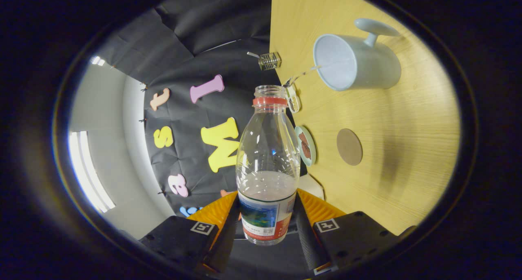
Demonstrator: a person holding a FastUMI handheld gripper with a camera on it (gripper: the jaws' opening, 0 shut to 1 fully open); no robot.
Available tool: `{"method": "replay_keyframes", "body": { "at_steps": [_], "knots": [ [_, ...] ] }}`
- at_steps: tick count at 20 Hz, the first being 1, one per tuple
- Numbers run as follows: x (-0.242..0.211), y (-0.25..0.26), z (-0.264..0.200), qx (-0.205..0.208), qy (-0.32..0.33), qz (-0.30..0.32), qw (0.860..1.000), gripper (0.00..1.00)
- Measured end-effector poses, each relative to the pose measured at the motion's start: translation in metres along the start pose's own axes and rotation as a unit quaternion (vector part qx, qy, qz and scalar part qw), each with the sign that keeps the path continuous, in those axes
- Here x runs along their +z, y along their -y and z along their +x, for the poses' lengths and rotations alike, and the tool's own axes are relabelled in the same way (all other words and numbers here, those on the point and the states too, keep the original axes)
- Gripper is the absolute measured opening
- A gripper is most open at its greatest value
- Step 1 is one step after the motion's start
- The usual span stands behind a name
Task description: Take the bottle from table, then pour the juice into the cup, finally place the bottle on the coaster
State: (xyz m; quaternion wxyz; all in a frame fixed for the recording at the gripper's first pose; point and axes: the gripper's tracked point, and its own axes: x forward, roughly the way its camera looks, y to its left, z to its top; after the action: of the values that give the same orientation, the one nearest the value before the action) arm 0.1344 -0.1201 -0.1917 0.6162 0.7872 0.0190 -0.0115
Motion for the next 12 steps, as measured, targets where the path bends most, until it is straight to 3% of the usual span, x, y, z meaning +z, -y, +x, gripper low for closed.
{"method": "replay_keyframes", "body": {
  "at_steps": [12],
  "knots": [
    [0.0015, -0.0034, 0.0000, -0.004, 0.006, 0.050, 0.999, 0.75]
  ]
}}
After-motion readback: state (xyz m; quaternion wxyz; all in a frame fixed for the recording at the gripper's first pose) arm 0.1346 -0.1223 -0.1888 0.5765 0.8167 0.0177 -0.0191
